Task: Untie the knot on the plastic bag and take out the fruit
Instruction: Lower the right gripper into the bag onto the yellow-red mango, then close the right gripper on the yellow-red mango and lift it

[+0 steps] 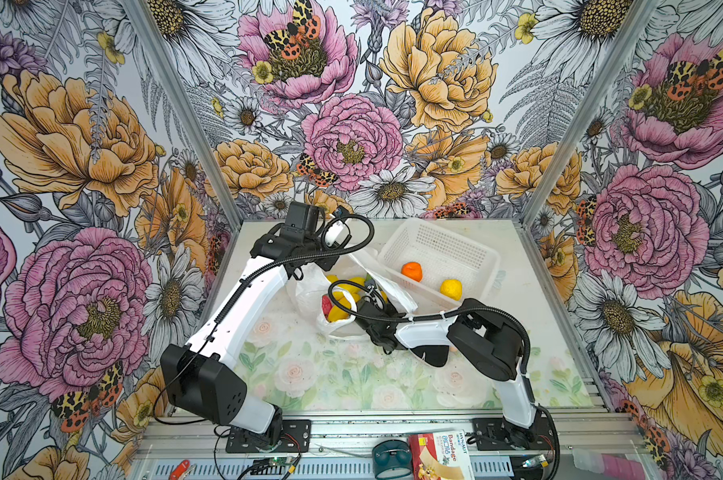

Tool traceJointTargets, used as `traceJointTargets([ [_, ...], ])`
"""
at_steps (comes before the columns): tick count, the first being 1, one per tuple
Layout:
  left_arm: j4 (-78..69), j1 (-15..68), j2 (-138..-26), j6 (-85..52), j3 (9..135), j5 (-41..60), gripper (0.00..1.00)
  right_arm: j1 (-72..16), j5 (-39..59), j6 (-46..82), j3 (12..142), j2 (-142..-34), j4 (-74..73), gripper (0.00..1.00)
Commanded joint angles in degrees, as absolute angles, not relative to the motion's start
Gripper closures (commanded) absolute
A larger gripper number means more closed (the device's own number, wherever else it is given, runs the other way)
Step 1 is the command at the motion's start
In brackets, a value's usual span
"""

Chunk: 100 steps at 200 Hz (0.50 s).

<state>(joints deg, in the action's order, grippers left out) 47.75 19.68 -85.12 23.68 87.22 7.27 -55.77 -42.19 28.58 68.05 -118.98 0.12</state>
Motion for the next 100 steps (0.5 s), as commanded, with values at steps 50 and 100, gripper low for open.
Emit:
traceJointTargets([
  [50,46.76,19.39,-84.46,22.52,89.04,6.81,1.00,-55.57,-34.22,26.02,62.20,-112.97,-9.71,0.57],
  [100,46.75,19.28,-84.28,22.35,89.12,6.98,1.00,-55.72,-25.49,23.13,55.23,-107.85,-20.93,0.69],
])
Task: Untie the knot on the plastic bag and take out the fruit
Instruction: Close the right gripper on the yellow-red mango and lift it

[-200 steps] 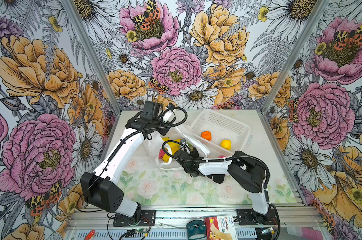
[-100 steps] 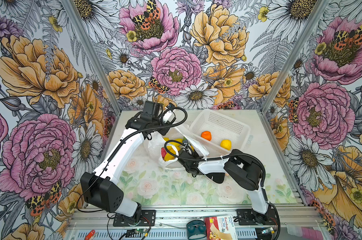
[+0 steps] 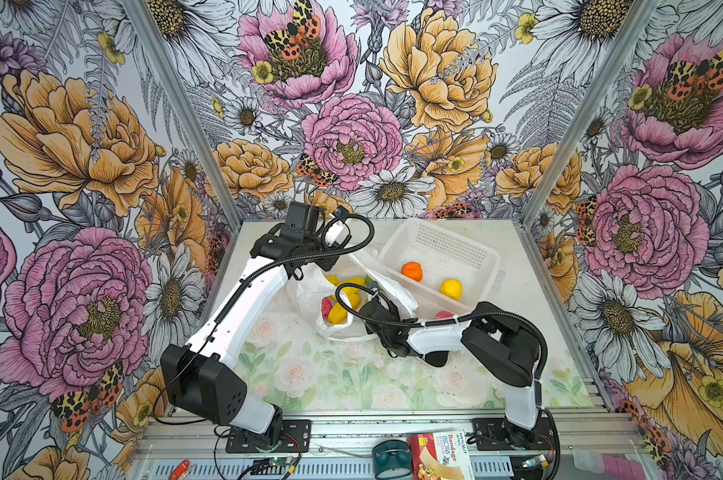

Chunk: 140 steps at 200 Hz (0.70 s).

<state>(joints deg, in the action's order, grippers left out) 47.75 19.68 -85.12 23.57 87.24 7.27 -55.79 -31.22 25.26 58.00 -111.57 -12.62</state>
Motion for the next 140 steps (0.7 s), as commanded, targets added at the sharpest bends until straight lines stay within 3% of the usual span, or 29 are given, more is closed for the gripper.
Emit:
traceJointTargets([
  [1,46.76,19.31,-84.28,22.38,89.12,7.01,1.00,-55.72,-25.49,23.13,55.23,-107.85,-20.93,0.69],
  [70,46.76,19.34,-84.46,22.41,89.13,7.03,1.00,-56.11,-14.19,20.51,48.24,-104.38,-34.01,0.74],
  [140,46.76,19.29,-84.45,22.36,89.12,7.10,1.00,-56.09,-9.85,19.60,43.96,-101.94,-41.21,0.75],
])
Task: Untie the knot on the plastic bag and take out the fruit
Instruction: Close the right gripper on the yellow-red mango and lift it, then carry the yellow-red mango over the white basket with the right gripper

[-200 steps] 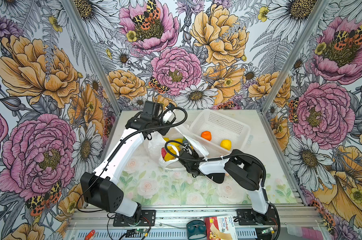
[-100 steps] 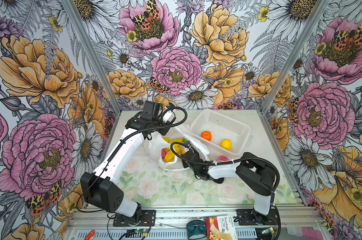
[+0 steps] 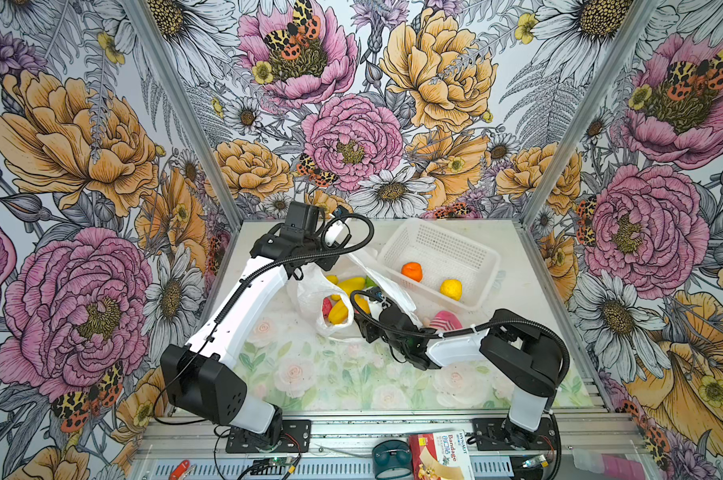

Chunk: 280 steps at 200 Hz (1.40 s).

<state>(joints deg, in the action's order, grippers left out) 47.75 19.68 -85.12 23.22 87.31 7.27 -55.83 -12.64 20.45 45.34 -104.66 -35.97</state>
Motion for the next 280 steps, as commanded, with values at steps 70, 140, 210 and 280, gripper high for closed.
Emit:
traceJointTargets([
  [70,46.75,19.29,-84.36,22.40,89.12,6.87,1.00,-59.65,-11.04,17.01,41.32,-88.76,-38.97,0.76],
  [140,46.76,19.51,-84.55,22.52,88.99,6.32,1.00,-60.59,-15.88,12.79,37.52,-61.86,-33.20,0.75],
  [210,46.69,19.44,-84.46,22.59,88.98,6.16,1.00,-46.09,-27.08,15.41,30.04,-44.56,-22.29,0.75],
  [280,46.76,19.64,-84.19,22.58,88.95,6.23,1.00,-22.81,-14.80,32.10,33.18,-55.28,-12.01,0.79],
])
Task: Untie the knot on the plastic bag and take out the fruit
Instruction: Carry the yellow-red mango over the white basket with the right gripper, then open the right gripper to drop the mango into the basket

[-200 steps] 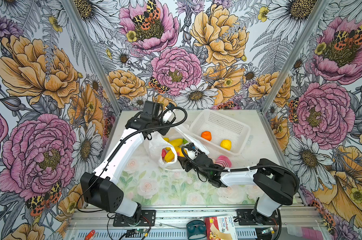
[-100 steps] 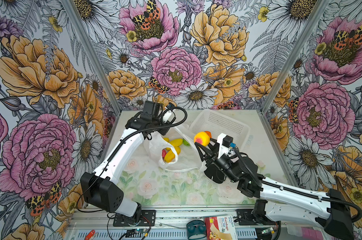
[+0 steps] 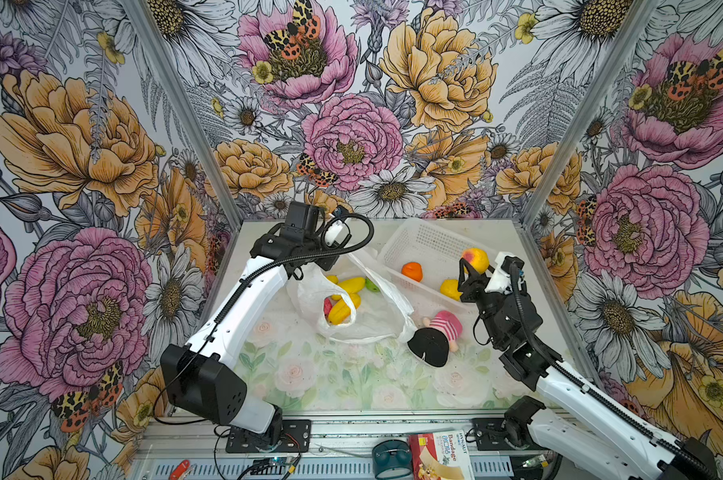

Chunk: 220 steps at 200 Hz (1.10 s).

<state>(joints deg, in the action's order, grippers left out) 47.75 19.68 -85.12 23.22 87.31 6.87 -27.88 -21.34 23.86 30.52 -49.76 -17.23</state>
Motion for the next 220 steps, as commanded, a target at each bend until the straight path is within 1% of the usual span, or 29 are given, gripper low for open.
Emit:
traceJointTargets([
  [1,46.76,19.62,-84.19,22.63,88.95,6.23,1.00,-22.57,-14.56,32.31,33.20,-55.63,-11.98,0.79],
  [30,46.76,19.59,-84.29,22.65,88.92,6.16,1.00,-18.38,-9.98,34.80,36.83,-66.78,-10.74,0.80],
  [56,46.71,19.48,-84.19,22.64,88.94,6.17,1.00,-17.19,-8.04,35.27,39.81,-74.80,-10.72,0.81],
  [127,46.72,19.41,-84.20,22.46,89.12,6.48,1.00,-14.48,-5.22,35.42,44.56,-87.10,-10.13,0.74],
  [146,46.73,19.41,-84.20,22.50,89.08,6.42,1.00,-14.01,-2.97,35.08,46.52,-90.20,-9.46,0.72],
  [170,46.73,19.40,-84.20,22.48,89.10,6.55,1.00,-14.08,1.73,32.78,50.64,-94.86,-7.27,0.66],
  [202,46.75,19.42,-84.29,22.49,89.05,6.55,1.00,-14.18,4.13,32.21,56.18,-101.60,-3.13,0.60],
  [209,46.75,19.38,-84.29,22.43,89.12,6.59,1.00,-14.20,4.35,32.30,56.59,-102.45,-3.08,0.57],
  [220,46.74,19.42,-84.37,22.50,89.12,6.68,1.00,-14.16,4.31,32.28,56.86,-103.41,-3.15,0.49],
])
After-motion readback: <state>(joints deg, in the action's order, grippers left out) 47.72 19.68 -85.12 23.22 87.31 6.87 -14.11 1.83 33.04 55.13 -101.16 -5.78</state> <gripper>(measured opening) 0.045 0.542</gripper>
